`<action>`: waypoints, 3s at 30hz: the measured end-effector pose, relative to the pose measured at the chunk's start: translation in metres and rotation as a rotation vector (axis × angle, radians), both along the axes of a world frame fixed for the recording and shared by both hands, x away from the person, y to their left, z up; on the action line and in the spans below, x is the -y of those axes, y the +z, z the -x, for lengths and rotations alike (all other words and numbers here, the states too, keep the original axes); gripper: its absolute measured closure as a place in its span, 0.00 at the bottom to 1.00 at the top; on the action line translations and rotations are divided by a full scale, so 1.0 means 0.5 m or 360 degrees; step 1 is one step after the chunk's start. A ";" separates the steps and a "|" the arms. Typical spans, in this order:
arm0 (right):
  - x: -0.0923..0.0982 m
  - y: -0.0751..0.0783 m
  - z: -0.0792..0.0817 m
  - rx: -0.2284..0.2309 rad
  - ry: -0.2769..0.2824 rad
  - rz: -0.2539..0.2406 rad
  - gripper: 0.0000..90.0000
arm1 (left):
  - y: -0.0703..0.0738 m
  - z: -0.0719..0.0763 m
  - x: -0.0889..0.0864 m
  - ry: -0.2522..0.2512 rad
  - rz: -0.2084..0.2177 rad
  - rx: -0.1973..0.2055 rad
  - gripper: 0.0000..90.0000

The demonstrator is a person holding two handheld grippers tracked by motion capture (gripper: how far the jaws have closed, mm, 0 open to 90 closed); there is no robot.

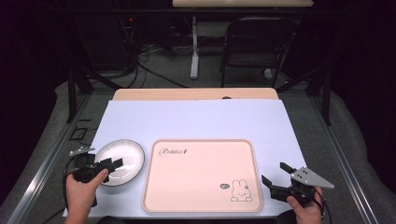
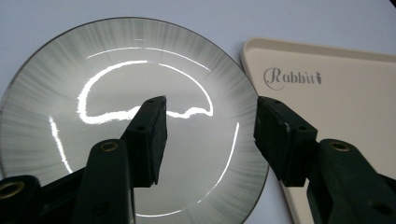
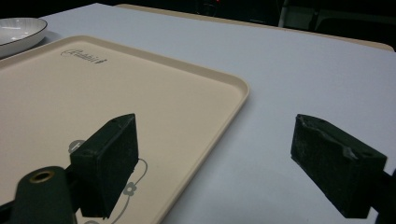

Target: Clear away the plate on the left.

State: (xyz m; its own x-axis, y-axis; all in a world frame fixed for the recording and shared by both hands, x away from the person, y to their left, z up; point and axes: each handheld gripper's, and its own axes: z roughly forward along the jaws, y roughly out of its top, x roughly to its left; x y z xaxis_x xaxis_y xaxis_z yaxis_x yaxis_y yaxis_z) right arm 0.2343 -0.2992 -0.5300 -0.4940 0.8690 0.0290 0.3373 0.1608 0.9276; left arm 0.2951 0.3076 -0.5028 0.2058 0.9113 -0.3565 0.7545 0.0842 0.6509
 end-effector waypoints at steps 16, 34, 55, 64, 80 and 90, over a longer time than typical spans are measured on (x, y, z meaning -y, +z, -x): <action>0.001 0.000 0.000 0.0006 -0.0005 -0.0006 0.16 | 0.020 -0.021 -0.088 0.0184 0.0003 -0.0177 0.52; 0.002 0.000 0.001 0.0003 -0.0006 -0.0010 0.16 | 0.015 -0.055 -0.132 0.0276 -0.0048 -0.0419 0.52; 0.002 0.000 0.000 0.0000 -0.0010 -0.0013 0.16 | -0.022 -0.087 -0.125 0.0261 -0.0011 -0.0596 0.53; 0.002 0.000 0.000 -0.0001 -0.0009 -0.0013 0.16 | -0.035 -0.099 -0.123 0.0247 -0.0010 -0.0668 0.55; 0.002 0.000 0.000 0.0001 -0.0003 -0.0009 0.16 | -0.058 -0.111 -0.129 0.0260 0.0041 -0.0762 0.66; 0.002 0.000 0.000 0.0004 -0.0001 -0.0007 0.16 | -0.058 -0.118 -0.138 0.0263 0.0038 -0.0832 0.75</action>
